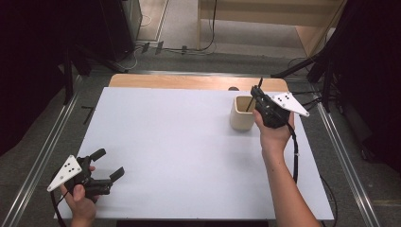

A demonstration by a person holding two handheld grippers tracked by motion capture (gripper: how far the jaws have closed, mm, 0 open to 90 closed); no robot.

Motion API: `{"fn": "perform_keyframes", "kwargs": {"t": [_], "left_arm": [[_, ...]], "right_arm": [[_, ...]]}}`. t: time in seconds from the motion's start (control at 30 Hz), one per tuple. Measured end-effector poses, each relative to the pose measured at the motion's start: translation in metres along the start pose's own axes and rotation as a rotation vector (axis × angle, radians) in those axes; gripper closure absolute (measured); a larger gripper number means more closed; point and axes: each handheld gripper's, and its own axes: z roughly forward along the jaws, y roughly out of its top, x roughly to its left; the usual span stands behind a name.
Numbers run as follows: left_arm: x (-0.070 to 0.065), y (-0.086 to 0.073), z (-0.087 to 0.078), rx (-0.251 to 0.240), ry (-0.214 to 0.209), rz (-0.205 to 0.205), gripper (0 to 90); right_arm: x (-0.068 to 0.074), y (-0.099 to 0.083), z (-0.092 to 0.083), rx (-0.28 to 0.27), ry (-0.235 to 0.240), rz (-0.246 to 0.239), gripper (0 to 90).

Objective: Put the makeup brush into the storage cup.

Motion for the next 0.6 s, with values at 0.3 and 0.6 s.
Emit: {"fn": "perform_keyframes", "kwargs": {"t": [0.3,0.6], "left_arm": [[0.0,0.0,0.0,0.002,-0.002,0.001,0.1],[0.0,0.0,0.0,0.004,-0.002,0.001,0.1]], "right_arm": [[-0.005,-0.009,0.006,0.031,-0.01,0.013,86.8],[-0.009,-0.023,0.011,0.072,-0.02,0.027,86.8]]}}
